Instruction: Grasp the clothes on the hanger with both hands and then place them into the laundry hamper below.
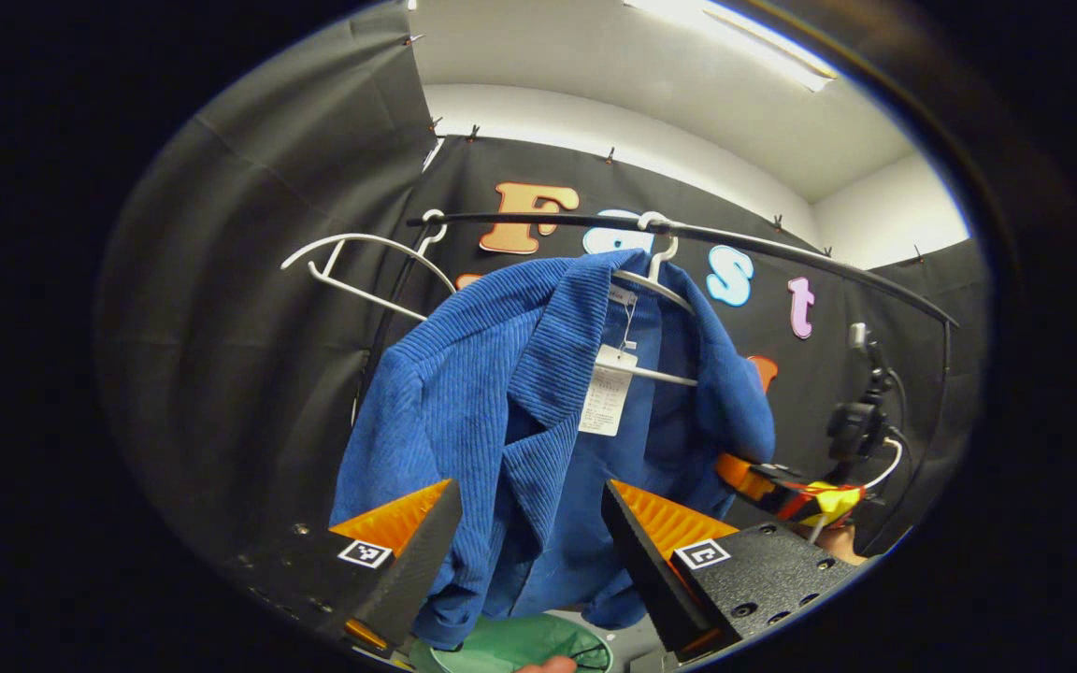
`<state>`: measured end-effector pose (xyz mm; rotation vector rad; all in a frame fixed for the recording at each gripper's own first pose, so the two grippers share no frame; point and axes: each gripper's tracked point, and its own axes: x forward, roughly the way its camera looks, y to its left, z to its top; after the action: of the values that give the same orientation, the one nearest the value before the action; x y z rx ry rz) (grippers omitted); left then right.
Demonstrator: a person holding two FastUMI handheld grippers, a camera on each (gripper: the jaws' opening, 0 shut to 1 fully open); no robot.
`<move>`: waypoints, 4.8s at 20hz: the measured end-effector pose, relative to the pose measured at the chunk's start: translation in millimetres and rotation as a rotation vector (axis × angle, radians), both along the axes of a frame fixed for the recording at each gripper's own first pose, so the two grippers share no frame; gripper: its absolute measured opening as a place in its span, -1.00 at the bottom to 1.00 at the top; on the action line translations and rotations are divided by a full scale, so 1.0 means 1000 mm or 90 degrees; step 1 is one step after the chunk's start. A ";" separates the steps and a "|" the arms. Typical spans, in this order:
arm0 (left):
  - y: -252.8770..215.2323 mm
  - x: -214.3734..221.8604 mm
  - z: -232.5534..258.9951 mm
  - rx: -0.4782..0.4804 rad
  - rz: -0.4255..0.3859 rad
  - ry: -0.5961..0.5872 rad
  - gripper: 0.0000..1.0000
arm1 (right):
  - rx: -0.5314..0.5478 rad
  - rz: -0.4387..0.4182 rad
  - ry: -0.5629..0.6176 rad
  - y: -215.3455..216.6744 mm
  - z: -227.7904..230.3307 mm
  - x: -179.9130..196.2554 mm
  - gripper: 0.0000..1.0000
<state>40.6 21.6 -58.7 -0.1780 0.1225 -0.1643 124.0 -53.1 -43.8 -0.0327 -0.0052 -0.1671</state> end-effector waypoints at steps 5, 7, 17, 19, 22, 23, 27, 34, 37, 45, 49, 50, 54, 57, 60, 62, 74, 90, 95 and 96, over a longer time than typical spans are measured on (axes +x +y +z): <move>-0.020 0.024 -0.036 0.032 0.090 0.015 0.89 | -0.006 0.083 -0.067 -0.004 0.056 -0.044 -0.85; -0.028 0.043 -0.047 0.056 0.096 0.009 0.90 | -0.015 0.114 -0.075 -0.002 0.066 -0.054 -0.85; 0.014 0.116 -0.042 0.065 0.249 -0.068 0.89 | -0.053 0.173 -0.128 0.024 0.088 -0.076 -0.85; 0.025 0.112 -0.043 0.094 0.254 -0.070 0.58 | -0.055 0.168 -0.131 0.025 0.089 -0.076 -0.85; 0.032 0.104 -0.052 0.167 0.211 -0.055 -0.22 | -0.051 0.152 -0.141 0.019 0.092 -0.071 -0.85; 0.035 0.100 -0.049 0.192 0.200 -0.055 -0.54 | -0.051 0.148 -0.145 0.019 0.092 -0.070 -0.85; 0.062 0.064 0.000 0.248 0.230 -0.098 -0.95 | -0.059 0.112 -0.171 0.014 0.099 -0.066 -0.85; 0.120 0.035 0.128 0.343 0.354 -0.198 -0.95 | -0.061 0.069 -0.206 0.011 0.109 -0.059 -0.85; 0.131 0.046 0.175 0.391 0.365 -0.233 -0.90 | -0.053 0.066 -0.215 0.014 0.113 -0.058 -0.85; 0.155 0.116 0.239 0.378 0.313 -0.259 -0.95 | -0.042 0.045 -0.229 0.010 0.122 -0.065 -0.85; 0.164 0.147 0.238 0.389 0.272 -0.251 -0.94 | -0.041 0.038 -0.224 0.007 0.123 -0.066 -0.85; 0.167 0.155 0.233 0.388 0.267 -0.249 -0.94 | -0.039 0.036 -0.224 0.006 0.124 -0.068 -0.85; 0.183 0.186 0.180 0.321 0.258 -0.174 -0.90 | -0.038 0.034 -0.220 0.007 0.122 -0.068 -0.85; 0.193 0.191 0.130 0.283 0.256 -0.119 -0.90 | -0.049 0.032 -0.217 0.007 0.122 -0.067 -0.85; 0.195 0.188 0.084 0.260 0.252 -0.079 -0.90 | -0.060 0.031 -0.212 0.007 0.124 -0.064 -0.85; 0.192 0.184 0.069 0.261 0.249 -0.072 -0.89 | -0.067 0.026 -0.210 0.007 0.122 -0.064 -0.85; 0.170 0.139 0.030 0.291 0.214 -0.044 -0.89 | -0.090 -0.075 -0.155 -0.057 0.104 -0.014 -0.85; 0.103 0.113 -0.039 0.197 0.141 0.045 -0.87 | -0.025 -0.185 -0.069 -0.144 0.043 -0.037 -0.84; 0.100 0.100 -0.037 0.214 0.145 0.047 -0.90 | -0.032 -0.153 -0.066 -0.130 0.044 -0.043 -0.85; 0.095 0.101 -0.035 0.226 0.137 0.041 -0.90 | -0.027 -0.138 -0.061 -0.122 0.041 -0.041 -0.85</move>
<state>141.2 116.3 -93.6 0.1573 0.1931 0.0795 83.2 -175.6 -2.4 -0.0680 -0.1017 -0.3854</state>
